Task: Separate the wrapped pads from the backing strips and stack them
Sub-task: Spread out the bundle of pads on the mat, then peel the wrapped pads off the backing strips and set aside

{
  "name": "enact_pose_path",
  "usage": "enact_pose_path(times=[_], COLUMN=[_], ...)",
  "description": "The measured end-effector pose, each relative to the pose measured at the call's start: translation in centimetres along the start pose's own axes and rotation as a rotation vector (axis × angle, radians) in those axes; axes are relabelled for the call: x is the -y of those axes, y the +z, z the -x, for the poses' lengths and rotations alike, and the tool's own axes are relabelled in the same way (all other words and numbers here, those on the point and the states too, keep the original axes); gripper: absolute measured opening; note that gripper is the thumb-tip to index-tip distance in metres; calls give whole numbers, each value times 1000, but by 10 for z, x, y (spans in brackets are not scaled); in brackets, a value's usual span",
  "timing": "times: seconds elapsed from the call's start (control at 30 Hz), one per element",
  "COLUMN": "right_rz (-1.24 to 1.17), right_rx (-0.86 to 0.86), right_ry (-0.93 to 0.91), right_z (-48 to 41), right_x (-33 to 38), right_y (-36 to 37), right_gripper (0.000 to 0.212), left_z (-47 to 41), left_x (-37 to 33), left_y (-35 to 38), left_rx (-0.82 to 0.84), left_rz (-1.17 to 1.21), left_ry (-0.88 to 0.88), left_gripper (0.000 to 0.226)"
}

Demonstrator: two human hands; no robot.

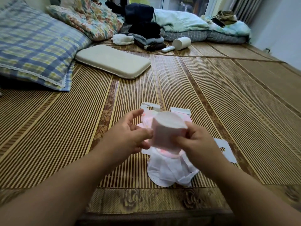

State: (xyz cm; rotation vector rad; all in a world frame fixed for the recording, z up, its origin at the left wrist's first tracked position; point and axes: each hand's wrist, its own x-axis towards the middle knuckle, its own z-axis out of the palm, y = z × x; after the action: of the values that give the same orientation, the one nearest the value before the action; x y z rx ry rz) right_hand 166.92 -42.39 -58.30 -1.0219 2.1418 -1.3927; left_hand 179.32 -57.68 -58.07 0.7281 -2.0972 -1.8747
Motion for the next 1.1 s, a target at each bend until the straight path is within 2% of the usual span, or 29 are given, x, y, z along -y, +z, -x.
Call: enact_pose_path(times=[0.07, 0.13, 0.17, 0.23, 0.27, 0.33, 0.4, 0.5, 0.63, 0.73, 0.8, 0.87, 0.93, 1.0, 1.1], right_rz=[-102, -156, -146, -21, 75, 259, 414, 574, 690, 753, 676, 603, 684, 808, 884], right_rx=[-67, -183, -275, -480, -566, -674, -696, -658, -614, -575, -398, -86, 153, 274, 282], right_ry=[134, 229, 259, 335, 384, 485, 532, 563, 584, 387, 187, 66, -22, -97, -149], right_z=[-10, -20, -24, -30, -32, -32, -30, -23, -21, -24, -27, -25, -22, -23, -30], right_x=[-6, -15, -21, -39, -50, -71, -90, -103, -103, -81, -58, -38, -27, -26, -28], right_y=[-20, -46, -61, -90, -104, -127, -142, -153, -154, -130, -100, -60, -24, 0, 8], right_gripper=[14, 18, 30, 51, 53, 49, 42, 36, 41, 43, 39, 36, 38, 45, 38], left_z=[-3, -5, -6, -10, -12, -14, -15, -18, -20, -22, -23, -23, -22, -21, -17], left_x=[9, 17, 20, 26, 27, 29, 32, 36, 40, 42, 44, 44, 44, 44, 45], left_y=[2, 4, 5, 5, 6, 6, 7, 10, 11, 10, 9, 8, 7, 7, 3], left_rx=[-92, -161, -195, -236, -240, -216, -179, -157, -144, -144, -145, -142, -133, -120, -97], left_rz=[-427, -708, -786, -874, -897, -913, -931, -957, -968, -974, -978, -992, -1001, -1000, -978], left_ry=[139, 219, 234, 247, 246, 230, 210, 200, 205, 204, 189, 173, 164, 152, 131], left_gripper=[71, 74, 70, 59, 56, 52, 50, 50, 50, 51, 51, 51, 52, 52, 51])
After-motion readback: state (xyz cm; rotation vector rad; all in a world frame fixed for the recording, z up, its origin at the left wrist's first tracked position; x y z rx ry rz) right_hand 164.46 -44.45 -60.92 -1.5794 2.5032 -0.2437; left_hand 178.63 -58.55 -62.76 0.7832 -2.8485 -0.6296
